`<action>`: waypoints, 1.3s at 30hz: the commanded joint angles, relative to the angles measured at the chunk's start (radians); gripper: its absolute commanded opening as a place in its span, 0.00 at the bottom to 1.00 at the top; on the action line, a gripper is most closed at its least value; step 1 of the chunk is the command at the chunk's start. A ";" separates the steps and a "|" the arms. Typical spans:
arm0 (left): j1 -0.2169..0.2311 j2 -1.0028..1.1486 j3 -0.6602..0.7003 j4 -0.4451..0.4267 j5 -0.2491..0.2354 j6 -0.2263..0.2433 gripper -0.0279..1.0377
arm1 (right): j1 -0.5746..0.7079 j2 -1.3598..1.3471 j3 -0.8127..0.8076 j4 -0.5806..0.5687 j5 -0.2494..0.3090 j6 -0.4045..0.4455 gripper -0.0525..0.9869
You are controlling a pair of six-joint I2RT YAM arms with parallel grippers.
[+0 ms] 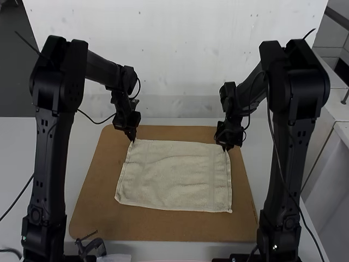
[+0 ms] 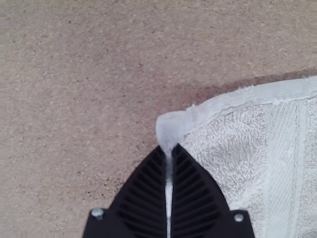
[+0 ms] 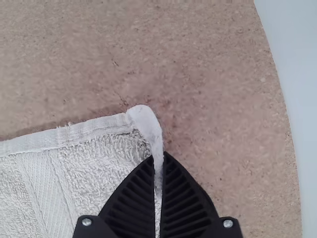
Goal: Fold the towel.
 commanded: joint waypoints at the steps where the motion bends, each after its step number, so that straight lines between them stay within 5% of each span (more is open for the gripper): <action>1: -0.019 -0.104 -0.003 -0.003 -0.029 -0.023 0.03 | -0.002 -0.089 0.014 0.023 -0.006 -0.004 0.07; 19: -0.008 -0.353 -0.058 -0.038 -0.058 -0.097 0.04 | -0.034 -0.251 -0.006 0.160 -0.009 -0.030 0.07; 30: -0.048 -0.516 -0.337 0.054 -0.058 -0.128 0.04 | -0.021 -0.375 -0.175 0.132 -0.012 -0.107 0.07; 39: -0.123 -0.643 -0.482 0.043 -0.069 -0.134 0.04 | 0.021 -0.563 -0.318 0.016 -0.022 -0.170 0.07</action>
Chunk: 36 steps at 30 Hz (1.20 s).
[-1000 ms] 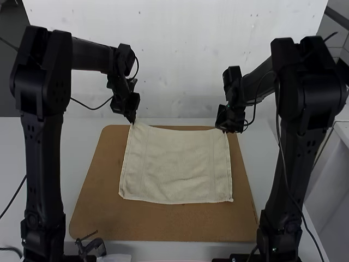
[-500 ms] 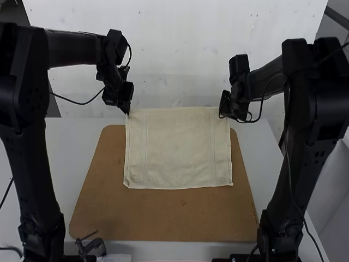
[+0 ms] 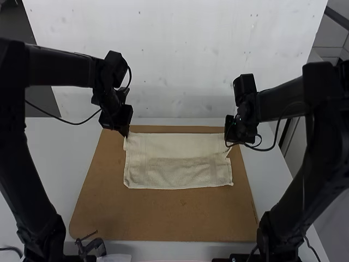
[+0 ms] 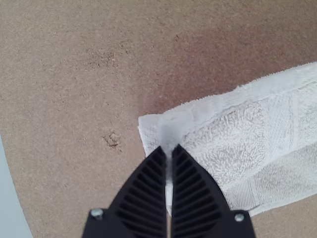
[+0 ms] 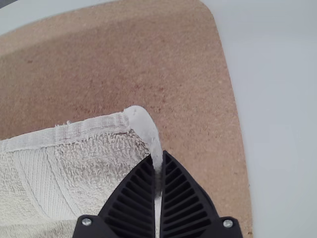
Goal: Fold the towel.
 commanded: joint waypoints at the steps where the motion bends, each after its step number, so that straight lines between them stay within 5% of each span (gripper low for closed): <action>1: -0.042 -0.080 -0.062 0.001 -0.030 -0.019 0.04 | 0.036 -0.093 -0.026 -0.031 0.003 -0.035 0.07; 15: -0.085 -0.272 -0.203 -0.071 -0.069 -0.067 0.04 | 0.036 -0.248 -0.124 -0.187 0.003 -0.102 0.07; 36: -0.171 -0.142 -0.224 -0.108 -0.093 -0.160 0.04 | 0.039 -0.153 -0.081 -0.286 0.009 -0.177 0.07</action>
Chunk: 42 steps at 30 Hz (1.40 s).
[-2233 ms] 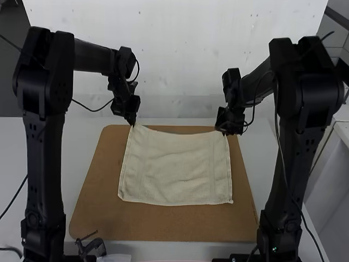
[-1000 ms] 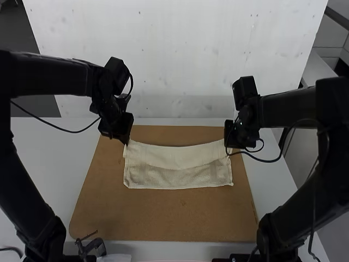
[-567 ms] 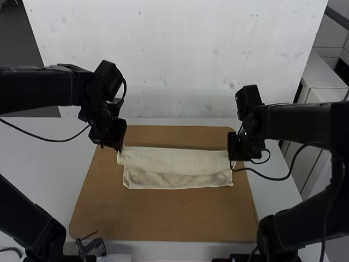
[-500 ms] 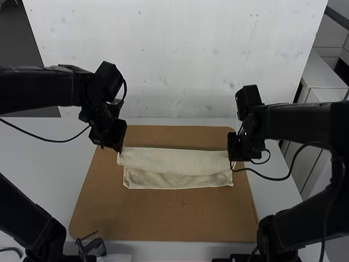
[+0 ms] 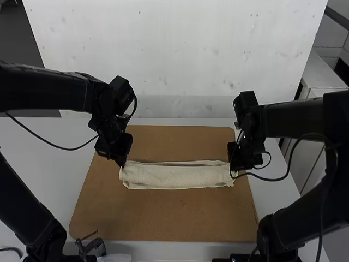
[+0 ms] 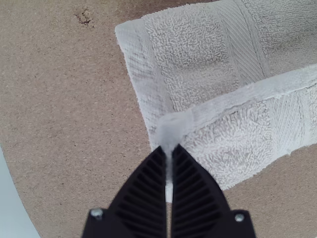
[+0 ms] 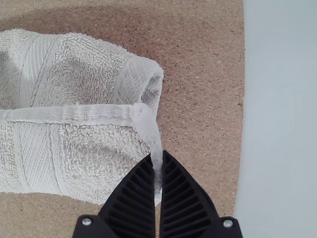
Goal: Fold the towel.
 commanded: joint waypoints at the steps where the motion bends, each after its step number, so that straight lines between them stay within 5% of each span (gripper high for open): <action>1: -0.005 0.031 -0.008 -0.004 -0.017 -0.035 0.04 | 0.003 0.028 0.035 0.002 0.017 -0.015 0.07; 17: 0.058 0.218 0.038 0.089 -0.071 -0.029 0.04 | -0.040 0.261 0.093 0.182 0.036 -0.004 0.07; 30: 0.044 0.272 0.092 0.097 -0.071 -0.031 0.05 | -0.041 0.303 0.113 0.197 0.035 0.011 0.07; 32: 0.049 0.270 0.090 0.094 -0.068 -0.032 0.19 | -0.046 0.296 0.101 0.199 0.035 0.017 0.13; 35: 0.073 0.246 0.090 0.080 -0.046 -0.034 0.62 | -0.067 0.260 0.087 0.193 0.013 0.025 0.48; 38: 0.093 0.180 0.086 0.071 -0.023 -0.031 0.96 | -0.086 0.215 0.070 0.185 -0.029 0.035 0.51; 40: 0.109 0.132 0.078 0.071 -0.022 -0.015 0.97 | -0.100 0.184 0.055 0.187 -0.054 0.037 0.54; 42: 0.129 0.086 0.072 0.071 -0.016 -0.002 0.97 | -0.109 0.161 0.041 0.188 -0.102 0.054 0.76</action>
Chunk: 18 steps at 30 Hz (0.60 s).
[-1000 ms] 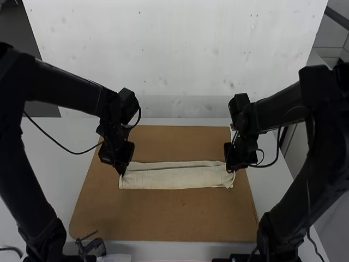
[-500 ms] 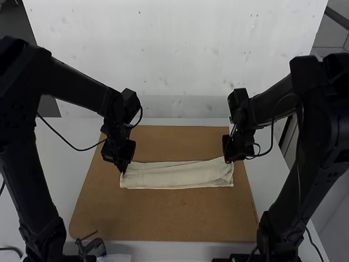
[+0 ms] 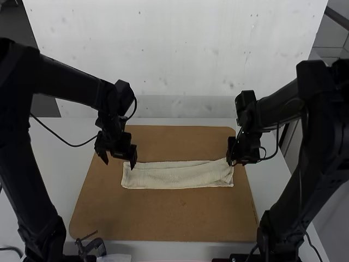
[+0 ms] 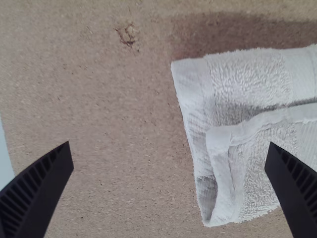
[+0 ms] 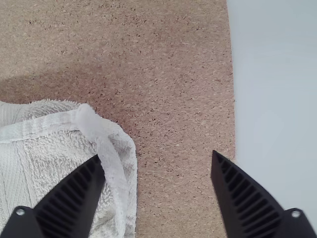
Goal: Fold the towel.
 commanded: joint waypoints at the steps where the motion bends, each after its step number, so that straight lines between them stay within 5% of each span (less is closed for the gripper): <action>1: 0.037 -0.117 0.004 0.001 0.021 0.033 0.97 | -0.032 -0.063 -0.021 0.000 -0.093 0.028 0.85; 9: 0.080 -0.219 -0.019 0.003 0.032 0.056 0.97 | -0.085 -0.066 -0.030 0.018 -0.172 0.073 0.92; 18: 0.091 -0.252 -0.048 0.017 0.031 0.076 0.97 | -0.088 0.048 0.001 -0.022 -0.180 0.111 0.91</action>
